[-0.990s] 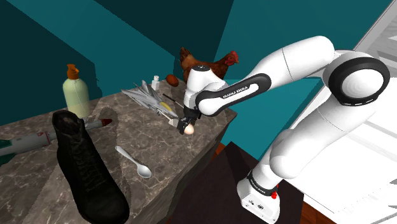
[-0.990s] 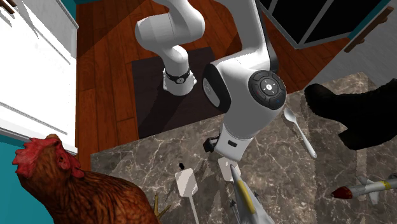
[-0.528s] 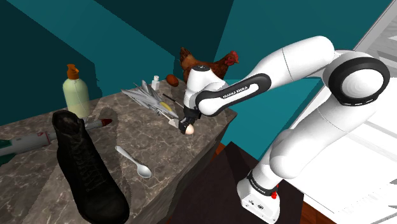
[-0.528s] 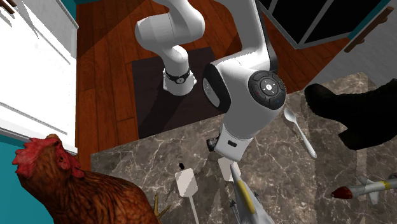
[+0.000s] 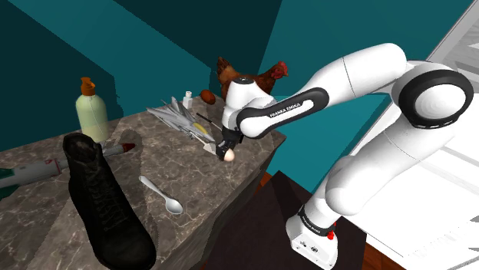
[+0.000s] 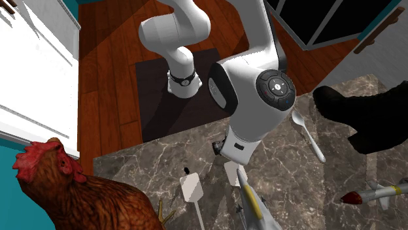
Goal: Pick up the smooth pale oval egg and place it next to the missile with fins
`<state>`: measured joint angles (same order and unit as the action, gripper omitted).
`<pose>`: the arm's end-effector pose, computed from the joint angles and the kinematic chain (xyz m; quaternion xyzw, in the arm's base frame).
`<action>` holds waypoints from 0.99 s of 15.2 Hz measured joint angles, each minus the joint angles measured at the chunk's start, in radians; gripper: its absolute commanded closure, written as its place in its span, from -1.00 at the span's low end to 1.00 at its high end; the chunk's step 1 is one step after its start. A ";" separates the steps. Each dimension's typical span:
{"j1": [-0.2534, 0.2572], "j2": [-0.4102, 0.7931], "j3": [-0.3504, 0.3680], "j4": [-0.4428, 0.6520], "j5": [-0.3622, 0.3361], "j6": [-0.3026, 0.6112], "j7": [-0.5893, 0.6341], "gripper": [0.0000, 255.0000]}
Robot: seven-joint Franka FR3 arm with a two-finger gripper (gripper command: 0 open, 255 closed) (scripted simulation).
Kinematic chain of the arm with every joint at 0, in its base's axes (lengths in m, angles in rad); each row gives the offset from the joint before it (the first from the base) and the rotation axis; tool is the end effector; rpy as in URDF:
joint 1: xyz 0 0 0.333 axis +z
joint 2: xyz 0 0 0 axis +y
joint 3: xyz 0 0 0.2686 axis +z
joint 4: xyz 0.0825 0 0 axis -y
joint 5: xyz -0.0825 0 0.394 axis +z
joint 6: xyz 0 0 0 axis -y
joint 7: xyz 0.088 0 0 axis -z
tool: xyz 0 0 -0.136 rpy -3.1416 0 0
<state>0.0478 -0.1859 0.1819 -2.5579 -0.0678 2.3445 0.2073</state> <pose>0.4386 0.0957 0.2471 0.9985 0.0334 -0.0065 0.0430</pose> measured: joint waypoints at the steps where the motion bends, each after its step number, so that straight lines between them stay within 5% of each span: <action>1: 0.001 -0.006 0.000 0.004 0.002 -0.011 -0.001 1.00; 15: 0.008 -0.120 -0.013 0.103 0.031 -0.220 -0.038 1.00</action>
<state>0.0558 -0.3057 0.1692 -2.4547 -0.0370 2.1244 0.1695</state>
